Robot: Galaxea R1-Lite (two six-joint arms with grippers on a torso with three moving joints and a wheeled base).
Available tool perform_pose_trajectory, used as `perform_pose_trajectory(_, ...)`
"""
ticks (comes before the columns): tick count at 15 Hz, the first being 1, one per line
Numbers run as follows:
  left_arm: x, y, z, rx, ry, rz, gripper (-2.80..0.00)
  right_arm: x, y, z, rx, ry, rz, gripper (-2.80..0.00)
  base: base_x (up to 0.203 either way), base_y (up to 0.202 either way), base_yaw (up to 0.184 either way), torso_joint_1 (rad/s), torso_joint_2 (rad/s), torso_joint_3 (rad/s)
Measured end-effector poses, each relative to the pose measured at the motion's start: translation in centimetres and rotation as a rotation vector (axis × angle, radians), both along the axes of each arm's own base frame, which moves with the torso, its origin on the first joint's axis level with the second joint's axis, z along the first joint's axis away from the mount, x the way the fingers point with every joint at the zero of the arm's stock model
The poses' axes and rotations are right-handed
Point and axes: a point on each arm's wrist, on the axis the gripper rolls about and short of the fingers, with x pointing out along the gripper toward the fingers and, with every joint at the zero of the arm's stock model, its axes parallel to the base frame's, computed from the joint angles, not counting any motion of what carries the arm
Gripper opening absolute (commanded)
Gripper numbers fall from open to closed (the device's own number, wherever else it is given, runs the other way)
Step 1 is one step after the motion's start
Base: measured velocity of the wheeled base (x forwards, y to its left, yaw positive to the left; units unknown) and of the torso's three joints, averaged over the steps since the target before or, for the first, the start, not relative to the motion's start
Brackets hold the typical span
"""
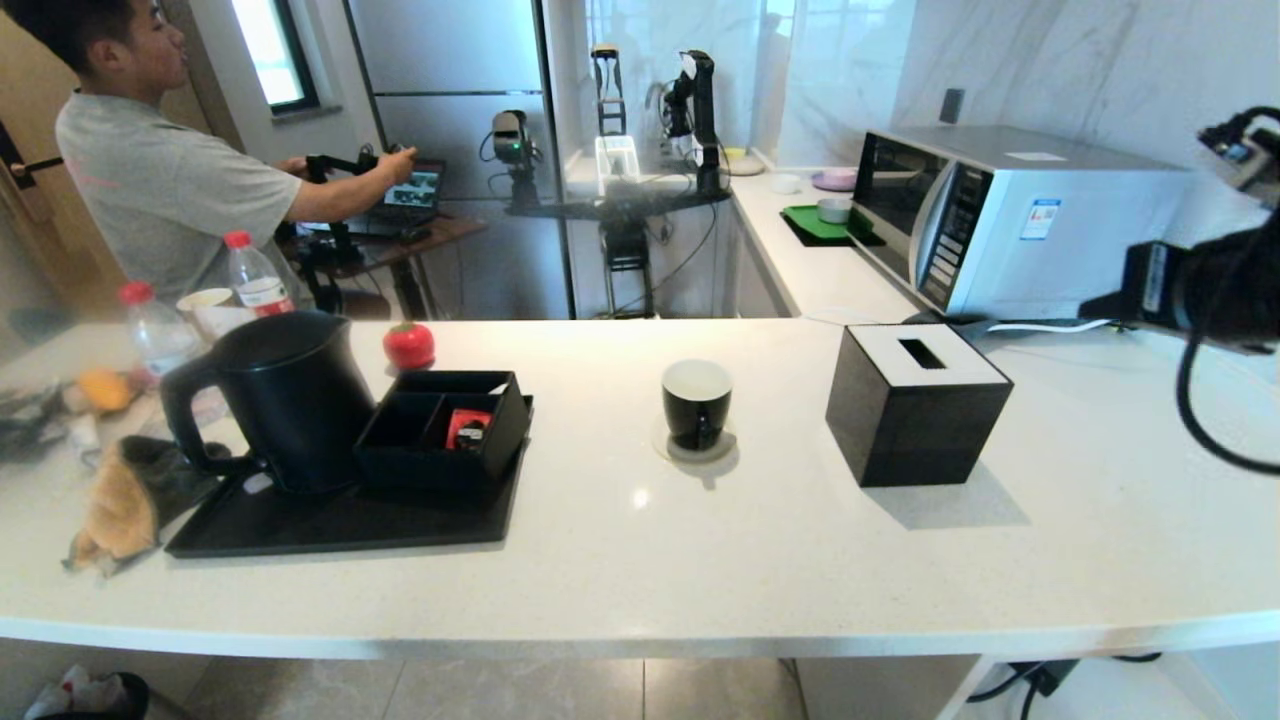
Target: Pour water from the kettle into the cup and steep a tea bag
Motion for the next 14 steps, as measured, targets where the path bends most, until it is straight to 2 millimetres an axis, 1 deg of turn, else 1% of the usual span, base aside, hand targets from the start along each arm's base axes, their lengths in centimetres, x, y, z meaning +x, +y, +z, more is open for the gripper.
perform_pose_trajectory(1, 0.0, 0.0, 0.0, 0.000, 0.000, 0.000, -2.80, -2.3, -0.1, -1.0, -0.035, -0.009, 0.018, -2.80, 0.000, 0.000, 0.000, 0.000, 0.00, 0.000)
perform_pose_trajectory(3, 0.0, 0.0, 0.0, 0.000, 0.000, 0.000, -2.80, -8.3, -0.4, -3.5, -0.106, -0.069, 0.060, -2.80, 0.000, 0.000, 0.000, 0.000, 0.00, 0.000)
perform_pose_trajectory(6, 0.0, 0.0, 0.0, 0.000, 0.000, 0.000, -2.80, -16.7, -0.7, -7.4, -0.165, -0.186, 0.134, -2.80, 0.000, 0.000, 0.000, 0.000, 0.00, 0.000)
perform_pose_trajectory(8, 0.0, 0.0, 0.0, 0.000, 0.000, 0.000, -2.80, -21.2, -0.9, -10.5, -0.204, -0.252, 0.167, -2.80, 0.000, 0.000, 0.000, 0.000, 0.00, 0.000)
perform_pose_trajectory(9, 0.0, 0.0, 0.0, 0.000, -0.001, 0.000, -2.80, -23.1, -1.0, -12.2, -0.226, -0.286, 0.173, -2.80, 0.000, 0.000, 0.000, 0.000, 0.00, 0.000)
perform_pose_trajectory(11, 0.0, 0.0, 0.0, 0.000, 0.000, 0.000, -2.80, -25.7, -1.1, -15.9, -0.269, -0.350, 0.173, -2.80, 0.000, 0.000, 0.000, 0.000, 0.00, 0.000)
perform_pose_trajectory(12, 0.0, 0.0, 0.0, 0.000, 0.000, 0.001, -2.80, -26.4, -1.1, -17.9, -0.296, -0.360, 0.170, -2.80, 0.000, 0.000, 0.000, 0.000, 0.00, 0.000)
perform_pose_trajectory(13, 0.0, 0.0, 0.0, 0.000, 0.000, 0.001, -2.80, -26.7, -1.1, -19.3, -0.323, -0.359, 0.147, -2.80, 0.000, 0.000, 0.000, 0.000, 0.00, 0.000)
perform_pose_trajectory(14, 0.0, 0.0, 0.0, 0.000, 0.000, 0.002, -2.80, -26.9, -1.2, -20.3, -0.342, -0.356, 0.108, -2.80, 0.000, 0.000, 0.000, 0.000, 0.00, 0.000)
